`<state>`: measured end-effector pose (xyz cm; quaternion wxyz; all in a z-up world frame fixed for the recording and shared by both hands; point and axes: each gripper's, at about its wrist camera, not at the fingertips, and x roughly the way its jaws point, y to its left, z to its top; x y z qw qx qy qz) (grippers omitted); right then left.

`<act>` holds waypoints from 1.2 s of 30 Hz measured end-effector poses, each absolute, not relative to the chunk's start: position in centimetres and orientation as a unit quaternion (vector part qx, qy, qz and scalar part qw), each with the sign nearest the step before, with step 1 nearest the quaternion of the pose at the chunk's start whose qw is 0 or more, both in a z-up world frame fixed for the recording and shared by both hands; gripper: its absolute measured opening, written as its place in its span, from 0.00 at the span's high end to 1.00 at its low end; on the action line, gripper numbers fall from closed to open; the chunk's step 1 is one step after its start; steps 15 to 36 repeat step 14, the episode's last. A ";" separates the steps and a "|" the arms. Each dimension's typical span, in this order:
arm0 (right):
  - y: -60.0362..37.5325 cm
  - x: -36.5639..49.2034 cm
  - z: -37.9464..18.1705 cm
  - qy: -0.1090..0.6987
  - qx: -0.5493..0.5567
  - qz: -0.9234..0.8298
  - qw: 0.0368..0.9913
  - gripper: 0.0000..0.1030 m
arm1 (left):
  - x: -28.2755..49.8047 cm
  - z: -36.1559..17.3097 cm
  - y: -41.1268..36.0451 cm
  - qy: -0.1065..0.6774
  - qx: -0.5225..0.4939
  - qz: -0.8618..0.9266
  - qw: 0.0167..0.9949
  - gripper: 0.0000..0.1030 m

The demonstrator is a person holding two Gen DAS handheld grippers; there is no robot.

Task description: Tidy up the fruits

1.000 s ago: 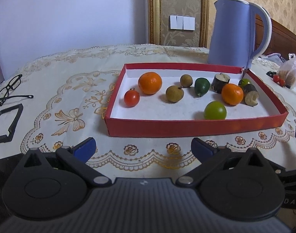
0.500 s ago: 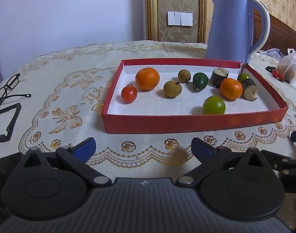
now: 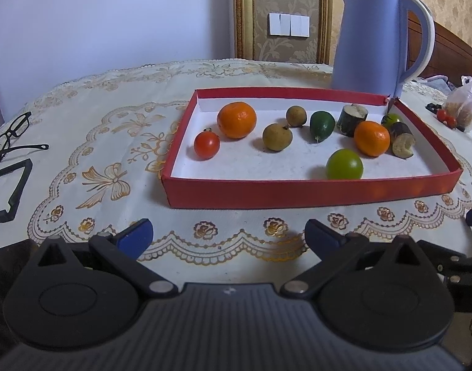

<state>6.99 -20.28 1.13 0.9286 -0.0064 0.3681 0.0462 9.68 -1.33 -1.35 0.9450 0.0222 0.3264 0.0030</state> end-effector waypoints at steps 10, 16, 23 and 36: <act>-20.3 7.0 1.1 0.368 -0.007 0.046 0.929 0.00 | 9.6 -1.4 -1.6 0.316 0.037 0.015 0.948 0.00; -20.3 7.0 1.1 0.368 -0.007 0.046 0.929 0.00 | 8.9 -1.3 -2.6 0.289 0.068 0.020 0.955 0.00; -20.3 7.0 1.1 0.368 -0.007 0.046 0.929 0.00 | 8.9 -1.3 -2.6 0.289 0.068 0.020 0.955 0.00; -20.3 7.0 1.1 0.368 -0.007 0.046 0.929 0.00 | 8.9 -1.3 -2.6 0.289 0.068 0.020 0.955 0.00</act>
